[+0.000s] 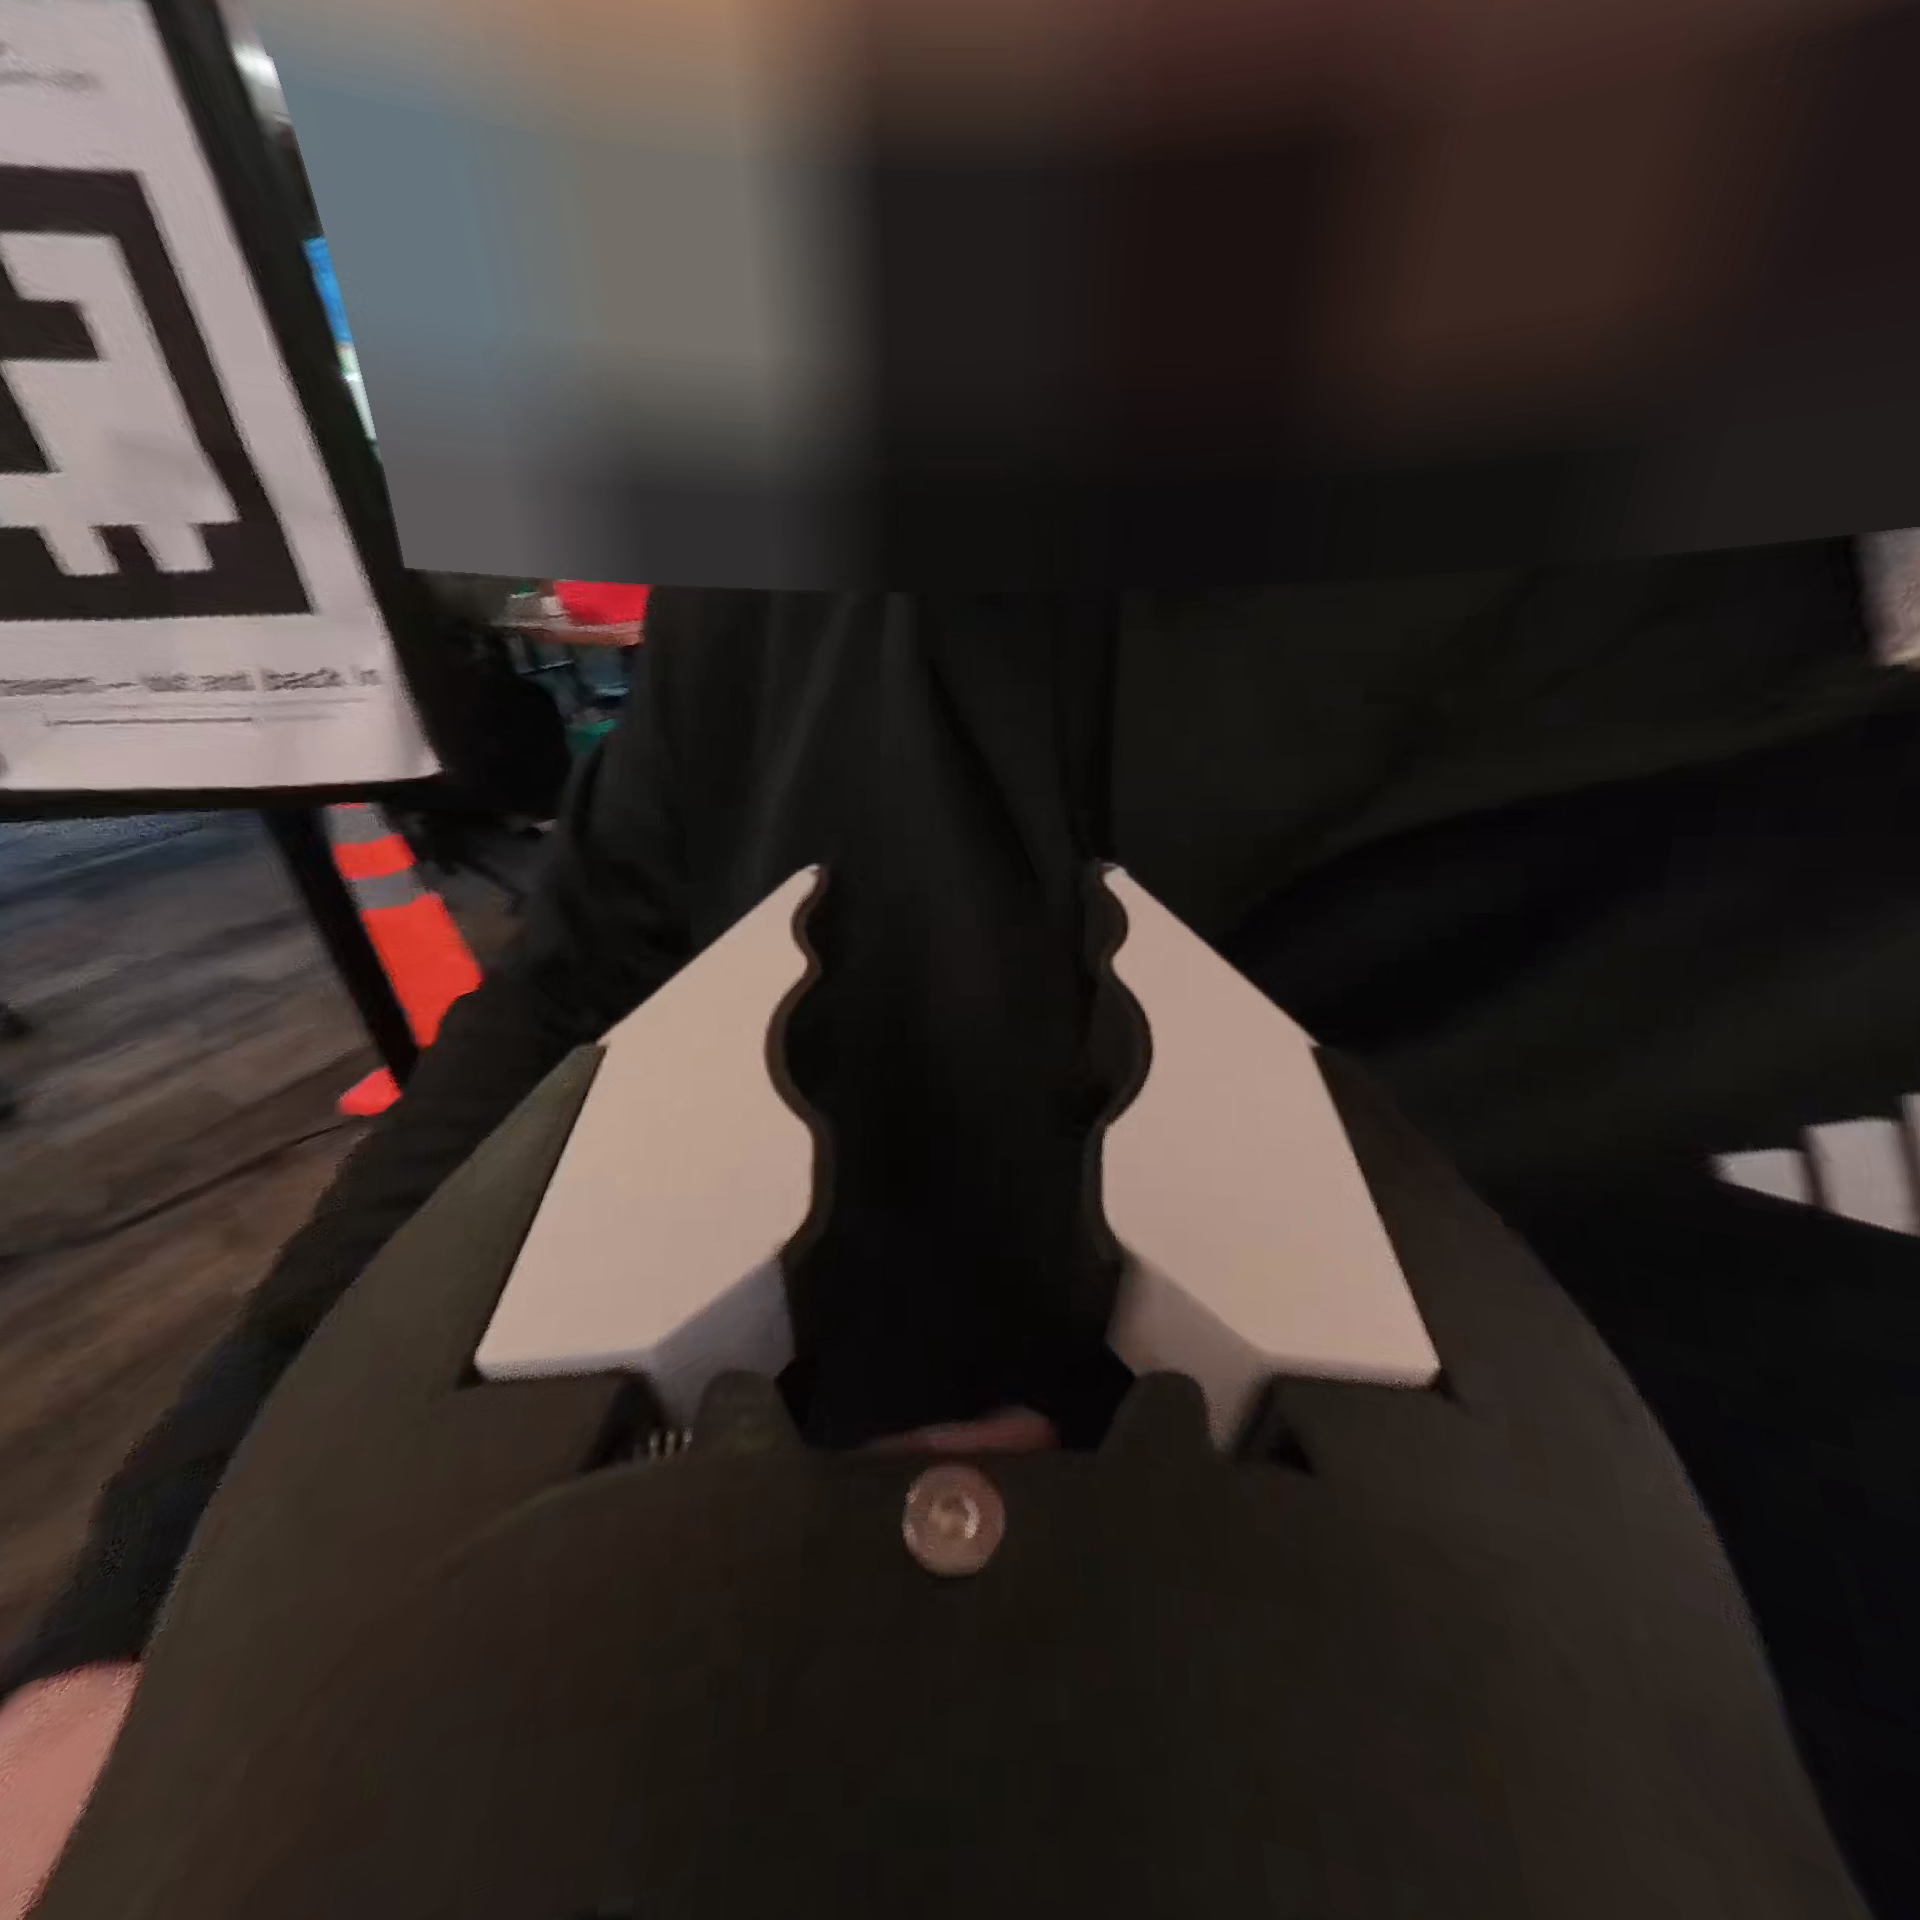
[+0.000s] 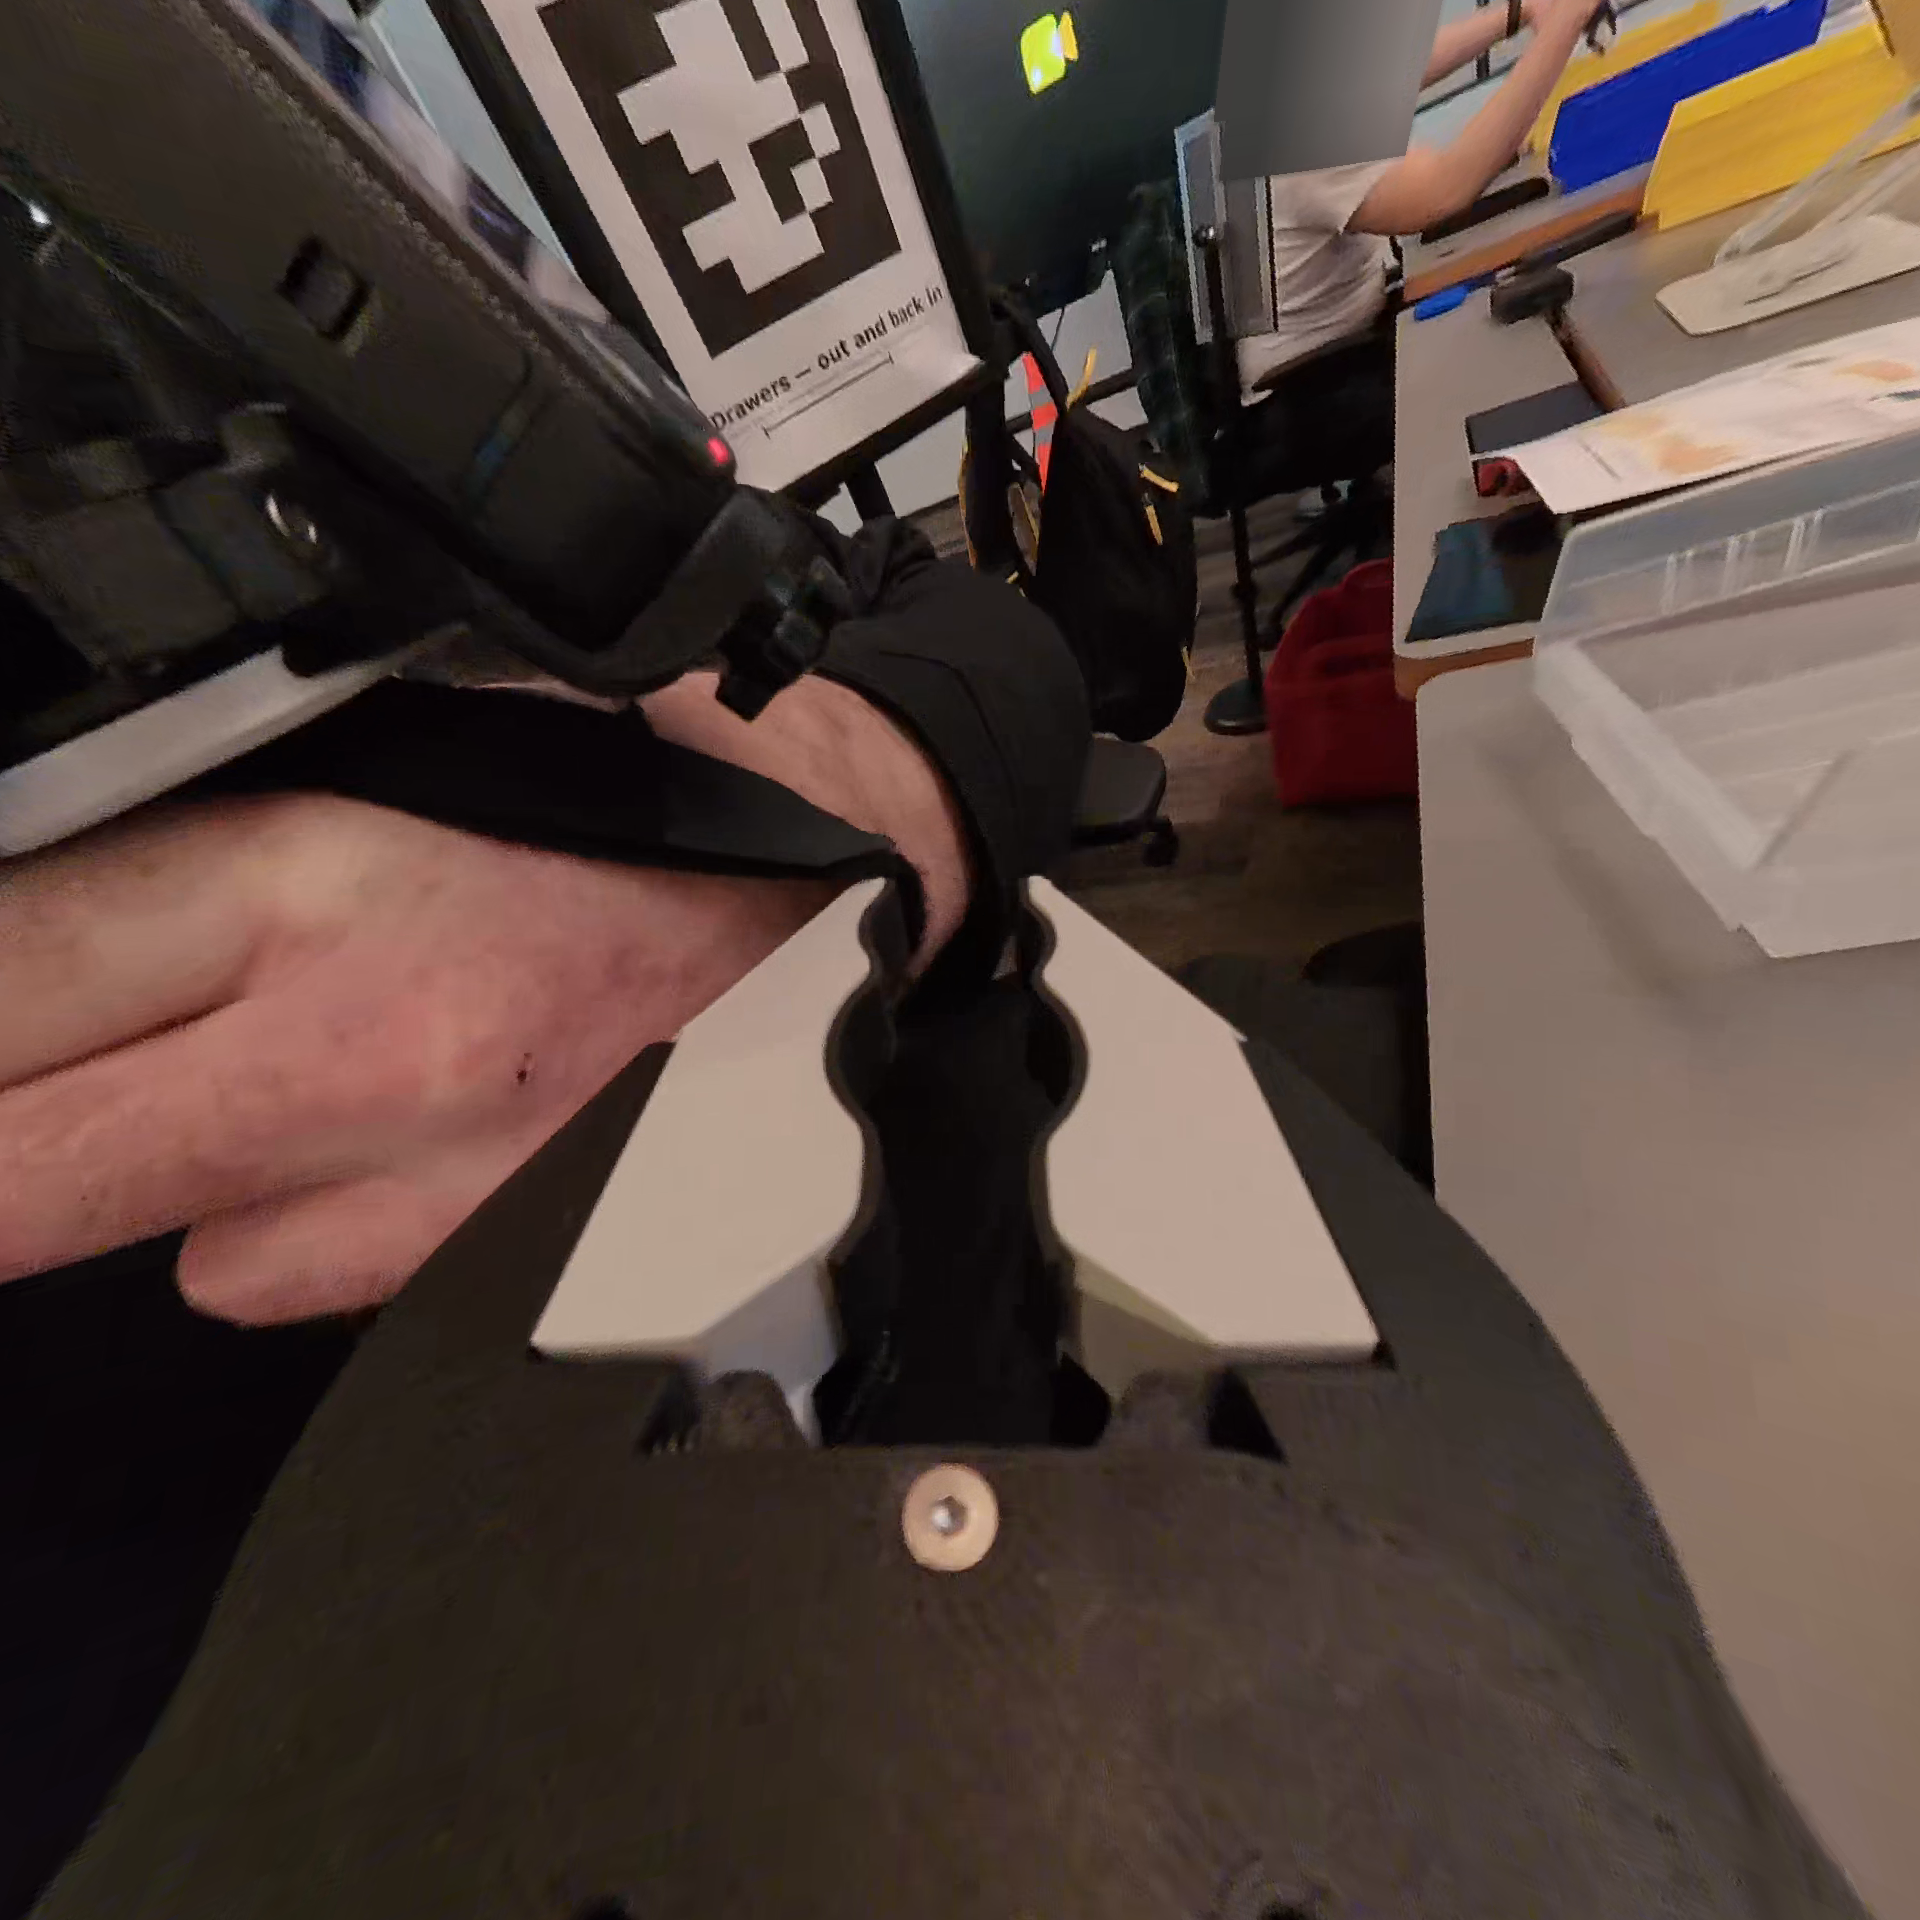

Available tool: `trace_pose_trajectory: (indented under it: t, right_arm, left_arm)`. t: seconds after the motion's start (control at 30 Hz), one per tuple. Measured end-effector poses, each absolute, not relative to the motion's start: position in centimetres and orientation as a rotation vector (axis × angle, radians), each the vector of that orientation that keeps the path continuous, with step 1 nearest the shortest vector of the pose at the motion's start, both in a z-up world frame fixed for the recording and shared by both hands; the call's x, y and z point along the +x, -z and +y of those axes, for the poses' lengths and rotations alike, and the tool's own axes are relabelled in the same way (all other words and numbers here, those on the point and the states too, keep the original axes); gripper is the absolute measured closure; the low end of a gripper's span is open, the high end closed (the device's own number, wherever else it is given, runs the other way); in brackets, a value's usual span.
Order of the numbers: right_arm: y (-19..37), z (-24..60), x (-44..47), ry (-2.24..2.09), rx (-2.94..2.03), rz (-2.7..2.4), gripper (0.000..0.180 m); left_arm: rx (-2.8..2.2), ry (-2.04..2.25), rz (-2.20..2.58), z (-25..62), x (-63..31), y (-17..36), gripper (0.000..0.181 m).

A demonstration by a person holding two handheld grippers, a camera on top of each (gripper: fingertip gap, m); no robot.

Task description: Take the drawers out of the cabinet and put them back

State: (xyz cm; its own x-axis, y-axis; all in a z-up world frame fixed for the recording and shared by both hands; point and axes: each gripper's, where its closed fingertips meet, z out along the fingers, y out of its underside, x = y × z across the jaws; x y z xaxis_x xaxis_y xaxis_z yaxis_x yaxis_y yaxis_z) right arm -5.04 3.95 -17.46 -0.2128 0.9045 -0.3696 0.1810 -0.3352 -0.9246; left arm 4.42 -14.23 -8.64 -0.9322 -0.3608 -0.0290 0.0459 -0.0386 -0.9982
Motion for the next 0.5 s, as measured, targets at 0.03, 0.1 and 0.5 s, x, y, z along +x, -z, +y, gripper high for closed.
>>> trace_pose_trajectory:
  t: [0.03,0.1,0.5]
  right_arm:
    - [17.7,4.1,-4.9,-1.590,-1.479,-1.305,0.154]
    - [17.0,4.9,-4.2,-1.563,-1.471,-1.254,0.139]
    - [3.1,4.0,7.5,-1.547,-0.810,-0.911,0.172]
  left_arm:
    - [-0.380,2.016,1.916,-13.8,5.2,8.6,0.141]
    - [-0.361,2.066,1.896,-13.3,4.4,7.2,0.142]
    - [-0.872,1.644,1.228,6.5,5.5,1.8,0.150]
